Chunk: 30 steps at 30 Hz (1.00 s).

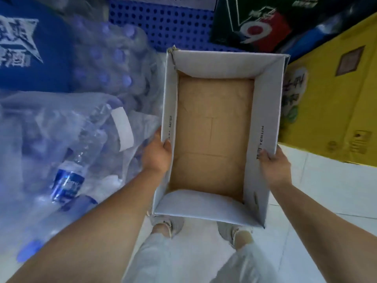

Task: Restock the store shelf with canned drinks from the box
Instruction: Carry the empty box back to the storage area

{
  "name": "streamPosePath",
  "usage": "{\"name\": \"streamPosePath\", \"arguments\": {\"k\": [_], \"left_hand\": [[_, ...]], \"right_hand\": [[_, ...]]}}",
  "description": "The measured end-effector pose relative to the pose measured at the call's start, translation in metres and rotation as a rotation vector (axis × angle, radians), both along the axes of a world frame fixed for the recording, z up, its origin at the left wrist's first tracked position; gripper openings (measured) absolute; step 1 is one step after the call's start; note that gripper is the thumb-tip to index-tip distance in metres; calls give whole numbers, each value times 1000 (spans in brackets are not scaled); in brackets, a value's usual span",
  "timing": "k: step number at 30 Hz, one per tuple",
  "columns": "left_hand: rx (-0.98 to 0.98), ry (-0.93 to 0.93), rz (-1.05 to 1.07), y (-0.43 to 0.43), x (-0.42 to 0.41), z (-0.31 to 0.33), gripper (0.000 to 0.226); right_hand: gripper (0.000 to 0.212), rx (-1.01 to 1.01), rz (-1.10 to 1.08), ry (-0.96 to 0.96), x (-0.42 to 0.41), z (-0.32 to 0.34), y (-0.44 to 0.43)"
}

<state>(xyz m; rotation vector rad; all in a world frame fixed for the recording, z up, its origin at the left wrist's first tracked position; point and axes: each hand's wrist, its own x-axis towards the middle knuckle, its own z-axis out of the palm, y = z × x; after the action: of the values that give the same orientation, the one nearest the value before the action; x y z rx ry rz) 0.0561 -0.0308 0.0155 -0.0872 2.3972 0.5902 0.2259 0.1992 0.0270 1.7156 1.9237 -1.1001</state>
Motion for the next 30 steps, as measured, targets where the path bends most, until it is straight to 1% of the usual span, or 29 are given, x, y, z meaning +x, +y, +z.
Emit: {"name": "streamPosePath", "arguments": {"k": [4, 7, 9, 13, 16, 22, 27, 30], "left_hand": [[43, -4, 54, 14, 0, -42, 39], [48, 70, 11, 19, -2, -67, 43], [34, 109, -3, 25, -6, -78, 41], [36, 150, -18, 32, -17, -82, 45], [42, 102, -27, 33, -27, -84, 47], [30, 73, -55, 41, -44, -83, 43], [57, 48, -61, 37, -44, -86, 44], [70, -14, -35, 40, -45, -79, 48]], "right_hand": [[37, -11, -31, -39, -1, -48, 10], [35, 2, -55, -37, -7, -72, 16], [37, 33, -53, -15, -12, -82, 21], [36, 64, -55, 35, -19, -87, 23], [37, 44, -72, 54, -23, -86, 23], [37, 55, -108, 60, -34, -92, 24], [36, 3, -120, 107, -31, -96, 29], [38, -56, -178, 124, -34, -92, 30]]}}
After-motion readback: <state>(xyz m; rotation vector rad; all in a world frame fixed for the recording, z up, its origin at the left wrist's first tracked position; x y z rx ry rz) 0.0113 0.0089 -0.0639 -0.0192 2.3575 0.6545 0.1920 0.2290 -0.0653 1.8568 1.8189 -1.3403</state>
